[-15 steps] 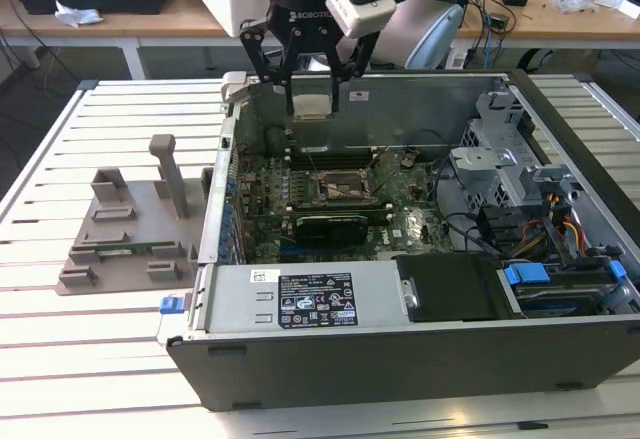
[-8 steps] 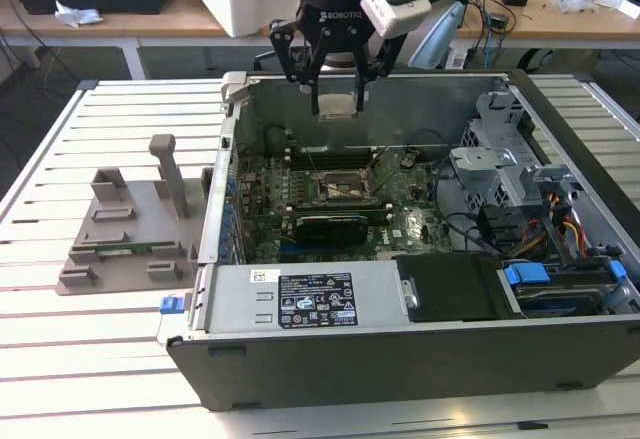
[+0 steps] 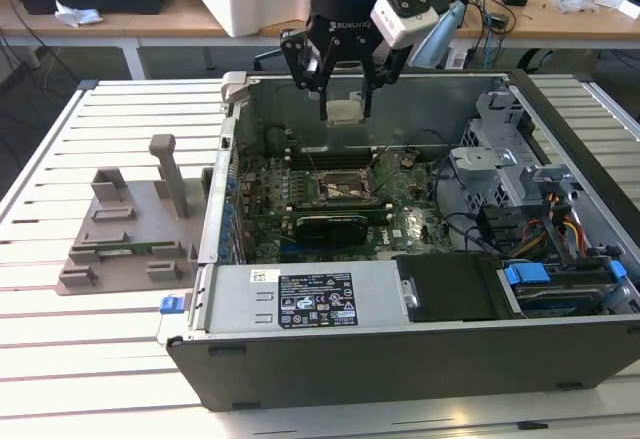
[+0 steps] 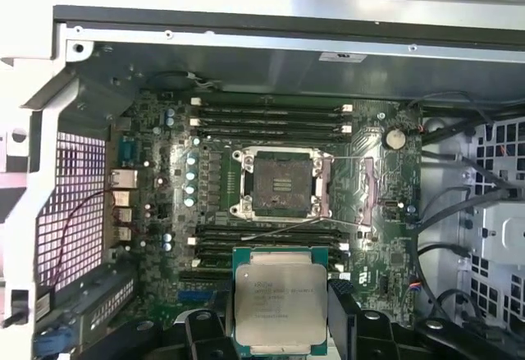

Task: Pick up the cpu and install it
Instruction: 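Pick up the cpu and move it towards the insertion slot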

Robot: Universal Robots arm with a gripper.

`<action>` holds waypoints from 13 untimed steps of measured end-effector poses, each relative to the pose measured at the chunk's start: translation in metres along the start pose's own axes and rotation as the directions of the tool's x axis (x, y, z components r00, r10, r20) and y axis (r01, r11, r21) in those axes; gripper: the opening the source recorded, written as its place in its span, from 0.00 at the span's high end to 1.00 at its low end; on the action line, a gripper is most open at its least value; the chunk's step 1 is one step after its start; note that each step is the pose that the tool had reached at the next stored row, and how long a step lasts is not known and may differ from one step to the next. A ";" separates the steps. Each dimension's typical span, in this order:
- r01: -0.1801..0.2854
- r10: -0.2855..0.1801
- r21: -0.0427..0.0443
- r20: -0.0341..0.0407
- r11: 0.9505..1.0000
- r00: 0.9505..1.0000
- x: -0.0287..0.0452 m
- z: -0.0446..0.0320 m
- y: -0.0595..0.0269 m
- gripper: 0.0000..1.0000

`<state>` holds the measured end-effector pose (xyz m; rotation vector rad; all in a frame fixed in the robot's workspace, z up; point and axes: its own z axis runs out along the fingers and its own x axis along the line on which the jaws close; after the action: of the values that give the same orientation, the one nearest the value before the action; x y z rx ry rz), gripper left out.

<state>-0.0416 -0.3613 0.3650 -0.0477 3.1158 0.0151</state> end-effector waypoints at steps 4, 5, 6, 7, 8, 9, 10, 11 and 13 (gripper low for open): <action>0.000 0.000 0.001 0.000 1.000 1.000 -0.0045 0.0079 0.0062 0.46; 0.000 0.000 0.002 0.000 1.000 1.000 -0.0063 0.0102 0.0085 0.46; 0.000 0.000 0.003 0.000 1.000 1.000 -0.0078 0.0125 0.0103 0.46; 0.000 0.000 0.003 0.000 1.000 1.000 -0.0094 0.0154 0.0120 0.46; 0.000 0.000 0.004 0.000 1.000 1.000 -0.0107 0.0176 0.0130 0.46; 0.000 0.000 0.004 0.000 1.000 1.000 -0.0116 0.0190 0.0137 0.46; 0.000 0.000 0.004 0.000 1.000 1.000 -0.0122 0.0201 0.0141 0.46; 0.000 0.000 0.004 0.000 1.000 1.000 -0.0130 0.0213 0.0146 0.46; 0.000 0.000 0.004 0.000 1.000 1.000 -0.0149 0.0245 0.0158 0.46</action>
<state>-0.0265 -0.3447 0.3411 -0.0476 3.1161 0.0084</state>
